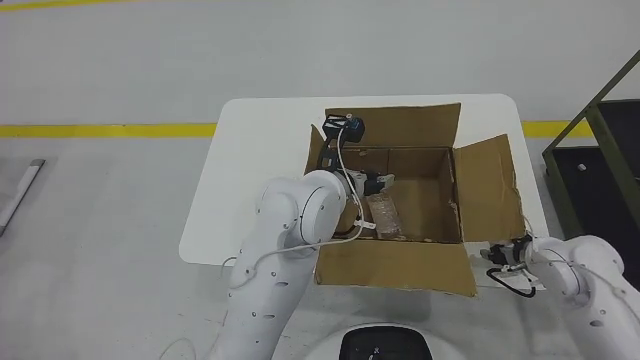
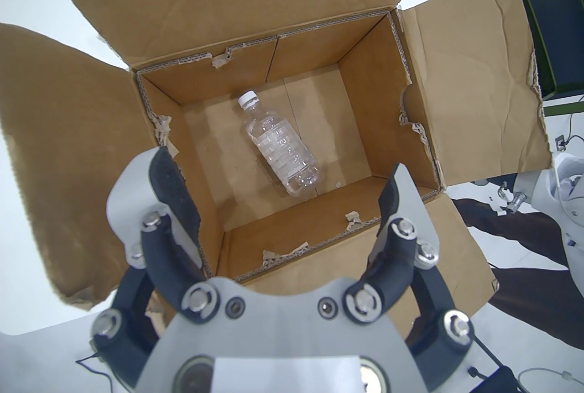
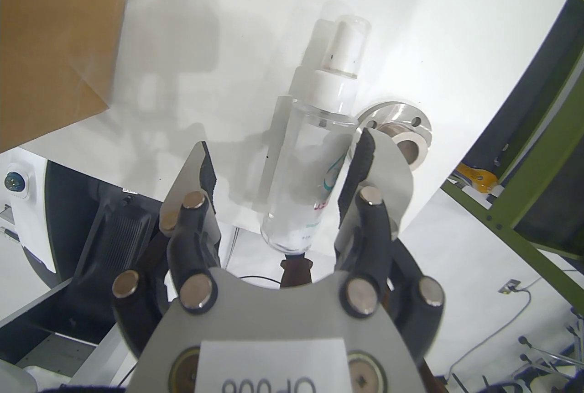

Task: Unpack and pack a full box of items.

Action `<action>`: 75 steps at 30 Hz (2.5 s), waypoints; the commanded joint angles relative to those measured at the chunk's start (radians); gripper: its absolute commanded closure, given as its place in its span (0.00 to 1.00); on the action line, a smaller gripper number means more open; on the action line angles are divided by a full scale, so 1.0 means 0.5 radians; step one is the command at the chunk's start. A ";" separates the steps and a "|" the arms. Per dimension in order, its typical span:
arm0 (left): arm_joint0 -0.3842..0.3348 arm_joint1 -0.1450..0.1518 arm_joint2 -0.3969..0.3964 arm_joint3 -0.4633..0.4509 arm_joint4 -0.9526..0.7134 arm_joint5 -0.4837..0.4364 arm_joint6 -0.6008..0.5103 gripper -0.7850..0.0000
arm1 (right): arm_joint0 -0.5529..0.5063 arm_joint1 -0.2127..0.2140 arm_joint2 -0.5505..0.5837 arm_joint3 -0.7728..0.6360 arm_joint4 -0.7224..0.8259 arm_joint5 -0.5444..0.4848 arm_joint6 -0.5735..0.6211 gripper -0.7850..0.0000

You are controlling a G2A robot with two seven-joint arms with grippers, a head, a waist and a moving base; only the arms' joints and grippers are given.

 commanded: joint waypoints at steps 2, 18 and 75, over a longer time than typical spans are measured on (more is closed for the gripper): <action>0.000 0.000 0.000 0.000 0.000 0.000 0.000 0.00 | 0.005 0.001 -0.017 0.017 0.001 0.012 -0.005 0.26; 0.000 0.000 0.000 0.000 0.000 0.000 0.000 0.00 | 0.046 0.012 -0.066 0.128 0.042 0.029 -0.020 1.00; 0.554 0.101 -0.484 -0.748 0.398 0.027 0.253 0.00 | 1.132 -0.083 -1.217 0.394 1.277 0.878 -0.544 0.56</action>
